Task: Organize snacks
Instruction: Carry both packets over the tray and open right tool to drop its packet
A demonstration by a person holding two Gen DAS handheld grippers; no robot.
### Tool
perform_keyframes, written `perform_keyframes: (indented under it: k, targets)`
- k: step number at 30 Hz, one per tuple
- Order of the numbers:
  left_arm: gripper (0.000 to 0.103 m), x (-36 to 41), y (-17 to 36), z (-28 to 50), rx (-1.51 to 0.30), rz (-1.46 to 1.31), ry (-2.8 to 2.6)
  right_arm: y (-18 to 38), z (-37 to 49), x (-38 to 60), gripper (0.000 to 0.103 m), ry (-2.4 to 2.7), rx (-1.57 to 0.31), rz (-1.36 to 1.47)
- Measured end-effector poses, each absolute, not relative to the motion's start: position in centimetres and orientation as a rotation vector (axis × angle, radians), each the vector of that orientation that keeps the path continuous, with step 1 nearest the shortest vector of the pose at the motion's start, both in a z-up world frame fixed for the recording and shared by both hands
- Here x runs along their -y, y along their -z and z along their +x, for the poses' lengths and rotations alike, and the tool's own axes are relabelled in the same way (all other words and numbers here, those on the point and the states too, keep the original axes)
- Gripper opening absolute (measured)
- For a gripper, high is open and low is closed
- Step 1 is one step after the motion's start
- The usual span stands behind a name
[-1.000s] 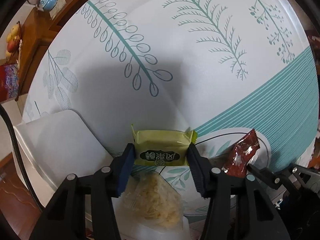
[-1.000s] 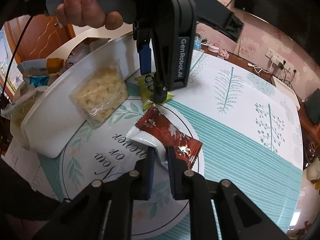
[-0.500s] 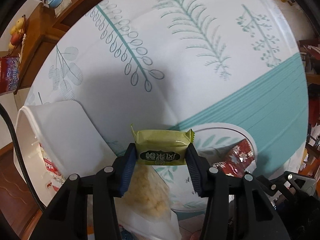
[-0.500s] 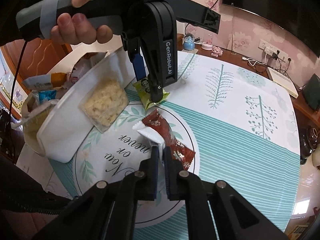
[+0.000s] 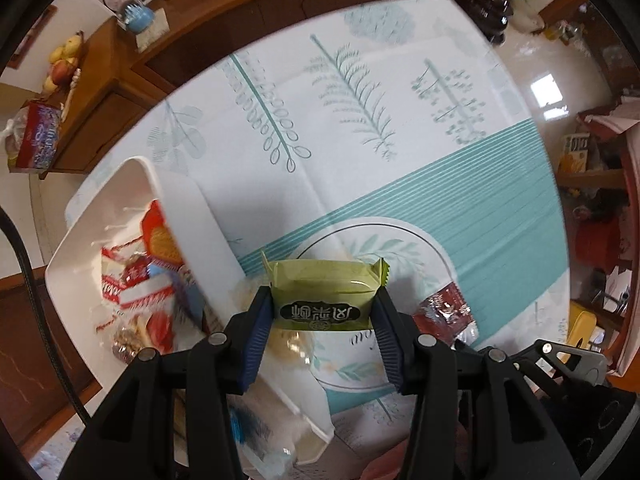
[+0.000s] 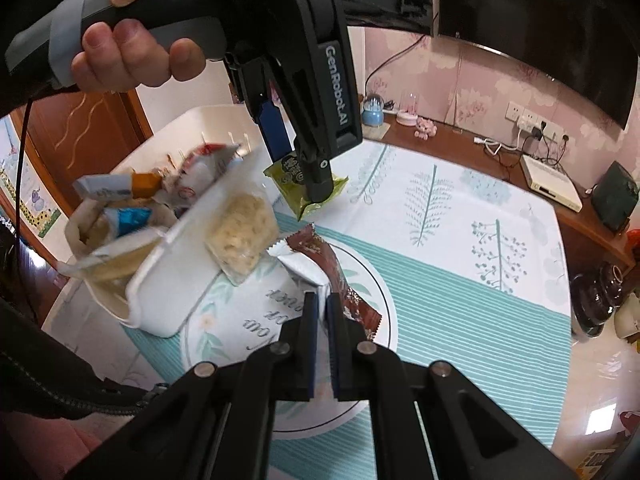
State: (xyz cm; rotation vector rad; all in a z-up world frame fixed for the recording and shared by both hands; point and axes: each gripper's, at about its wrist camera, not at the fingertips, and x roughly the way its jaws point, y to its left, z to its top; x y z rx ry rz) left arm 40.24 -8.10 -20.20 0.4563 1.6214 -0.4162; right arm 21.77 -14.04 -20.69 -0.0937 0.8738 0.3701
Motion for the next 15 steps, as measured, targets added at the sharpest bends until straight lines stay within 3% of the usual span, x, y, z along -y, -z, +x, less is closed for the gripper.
perform_keyframes:
  k: [15]
  targets:
    - [0.048,1.0,9.6,34.8,-1.367,0.212,0.405,14.9,18.9,10.8,0.004,-0.399,-0.771,-0.090]
